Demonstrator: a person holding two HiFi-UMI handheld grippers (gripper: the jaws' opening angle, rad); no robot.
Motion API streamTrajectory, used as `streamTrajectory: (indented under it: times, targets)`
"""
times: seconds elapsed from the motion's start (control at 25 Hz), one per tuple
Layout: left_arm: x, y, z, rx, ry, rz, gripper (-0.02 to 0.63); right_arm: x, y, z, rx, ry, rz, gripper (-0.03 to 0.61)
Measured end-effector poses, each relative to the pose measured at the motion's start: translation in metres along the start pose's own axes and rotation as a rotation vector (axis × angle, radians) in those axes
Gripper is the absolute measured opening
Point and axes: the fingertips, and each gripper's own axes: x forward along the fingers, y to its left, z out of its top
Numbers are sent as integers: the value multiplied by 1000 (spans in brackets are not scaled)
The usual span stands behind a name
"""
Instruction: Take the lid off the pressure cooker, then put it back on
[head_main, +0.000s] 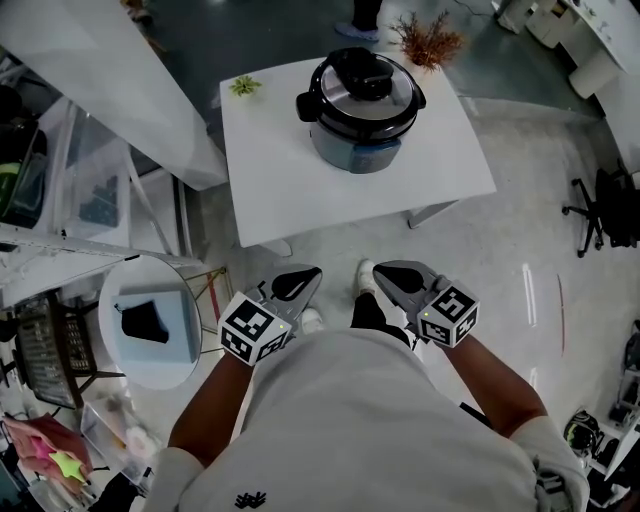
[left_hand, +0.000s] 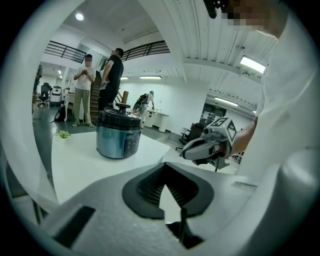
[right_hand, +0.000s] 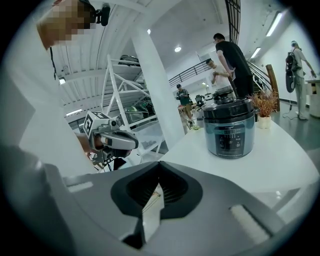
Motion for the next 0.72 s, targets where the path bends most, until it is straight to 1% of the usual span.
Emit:
streamTrajectory:
  times: [0.24,0.44,0.6,0.72]
  targets:
    - [-4,0,-5,-16,10,-8,6,0,5,-2,-5,-1,-2,9]
    - [-4,-1,-9,34,39,10,6,-1,9,-4,-10,0,-3,9]
    - [-3,-1,-9,14,33,7,6,-2,10,-3,-12,1,0,9]
    - [-3,0,-12,32,49,15,6,-1,11,-3,-18,0,3,9]
